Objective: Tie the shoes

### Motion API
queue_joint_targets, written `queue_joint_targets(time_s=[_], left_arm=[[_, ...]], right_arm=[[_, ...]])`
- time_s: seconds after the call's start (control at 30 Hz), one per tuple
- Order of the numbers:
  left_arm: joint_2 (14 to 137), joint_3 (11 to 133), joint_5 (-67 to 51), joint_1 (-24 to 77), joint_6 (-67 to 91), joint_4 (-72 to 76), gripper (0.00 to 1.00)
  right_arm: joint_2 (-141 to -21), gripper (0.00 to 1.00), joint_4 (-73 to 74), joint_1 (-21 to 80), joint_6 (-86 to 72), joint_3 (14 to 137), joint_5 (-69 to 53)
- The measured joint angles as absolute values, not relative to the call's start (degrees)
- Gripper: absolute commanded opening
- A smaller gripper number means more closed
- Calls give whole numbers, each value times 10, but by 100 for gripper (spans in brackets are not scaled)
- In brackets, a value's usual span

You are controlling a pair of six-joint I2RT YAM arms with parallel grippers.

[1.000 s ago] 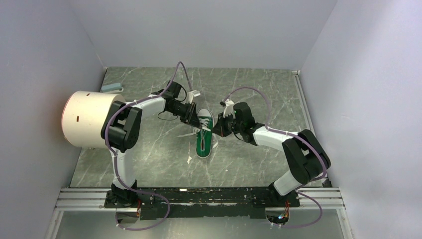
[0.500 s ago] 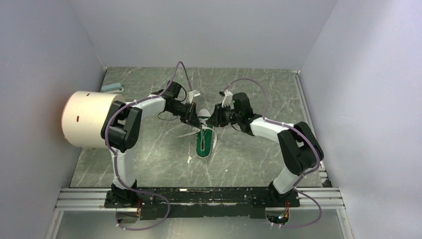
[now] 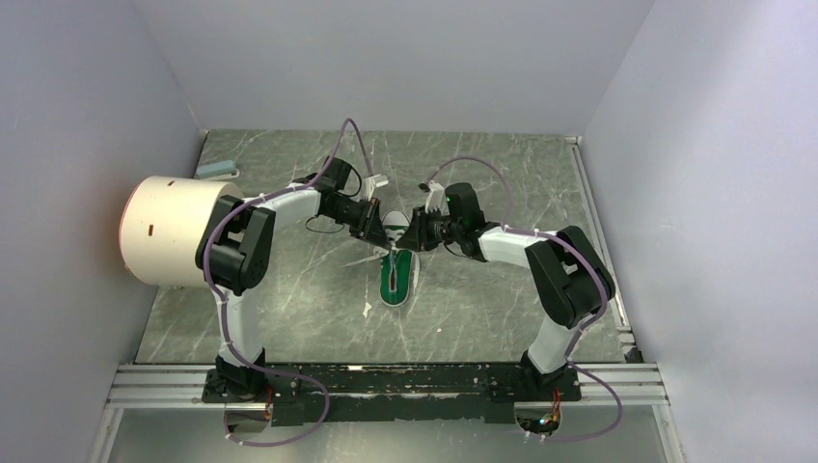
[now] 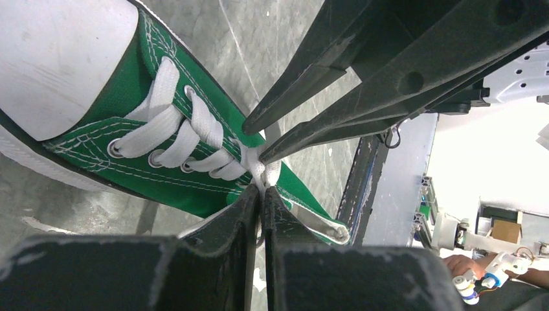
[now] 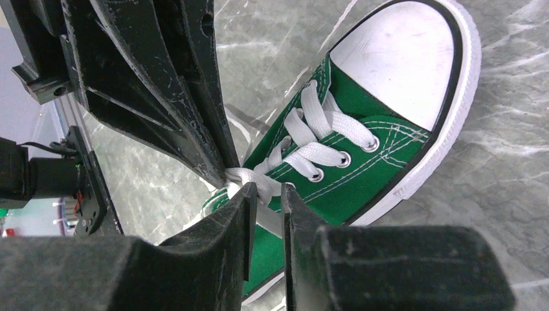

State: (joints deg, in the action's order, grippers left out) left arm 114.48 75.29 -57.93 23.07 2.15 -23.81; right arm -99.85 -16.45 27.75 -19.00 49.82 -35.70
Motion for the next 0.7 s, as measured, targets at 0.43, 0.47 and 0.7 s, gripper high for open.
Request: queue_joint_targets(time_s=[0.43, 0.47, 0.7], left_arm=[[1146, 755, -584, 231, 17, -241, 20], [1147, 755, -584, 231, 17, -241, 22], [1150, 755, -584, 232, 17, -241, 31]], right_arm=[[-1004, 0, -197, 281, -200, 498, -377], [-1005, 0, -199, 281, -202, 498, -378], [-1002, 0, -208, 281, -203, 496, -378]])
